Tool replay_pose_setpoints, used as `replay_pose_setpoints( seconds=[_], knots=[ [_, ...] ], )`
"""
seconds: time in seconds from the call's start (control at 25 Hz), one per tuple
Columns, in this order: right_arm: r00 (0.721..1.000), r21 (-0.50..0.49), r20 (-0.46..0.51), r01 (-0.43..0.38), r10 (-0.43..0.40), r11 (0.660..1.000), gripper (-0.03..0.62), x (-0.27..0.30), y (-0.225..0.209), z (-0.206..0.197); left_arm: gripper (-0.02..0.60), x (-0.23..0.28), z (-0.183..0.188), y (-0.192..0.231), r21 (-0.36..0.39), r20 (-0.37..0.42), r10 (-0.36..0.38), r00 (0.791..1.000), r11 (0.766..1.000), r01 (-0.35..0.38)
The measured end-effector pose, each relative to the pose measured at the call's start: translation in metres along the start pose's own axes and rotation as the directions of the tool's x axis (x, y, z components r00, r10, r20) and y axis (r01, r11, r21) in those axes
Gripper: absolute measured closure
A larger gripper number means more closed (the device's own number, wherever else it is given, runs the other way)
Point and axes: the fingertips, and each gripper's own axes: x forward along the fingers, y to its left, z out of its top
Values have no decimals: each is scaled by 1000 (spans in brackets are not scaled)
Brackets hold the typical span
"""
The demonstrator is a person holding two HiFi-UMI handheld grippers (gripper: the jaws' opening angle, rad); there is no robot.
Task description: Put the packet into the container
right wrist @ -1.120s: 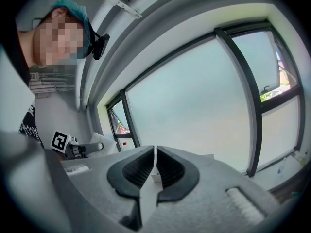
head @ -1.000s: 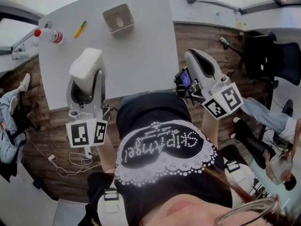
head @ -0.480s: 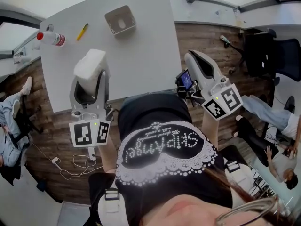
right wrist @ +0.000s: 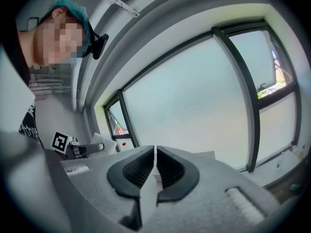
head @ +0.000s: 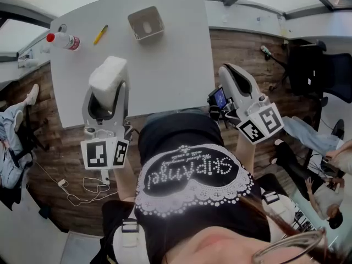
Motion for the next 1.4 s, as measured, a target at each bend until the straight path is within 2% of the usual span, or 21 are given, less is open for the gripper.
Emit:
replay_pose_setpoints(
  seconds=[0.6,0.84,1.0,1.2,1.4],
  knots=[
    [998,32,-26,54,-54,998,577,3,-20,-8,307,56,12,15,60,4,-41,999,997,40],
    [997,52,-47,63,-60,997,578,13,-26,-11,308,93,12,17,47,-7,-91,996,995,91],
    [996,62,-67,59,-55,996,579,22,-23,-14,308,123,3,20,23,-2,-128,992,991,128],
    [995,74,-85,58,-51,996,579,31,-21,-17,308,160,-11,28,0,18,-140,990,990,140],
    [991,76,-117,77,-68,994,579,37,-27,-26,308,195,-38,34,-13,8,-174,985,985,174]
  ],
)
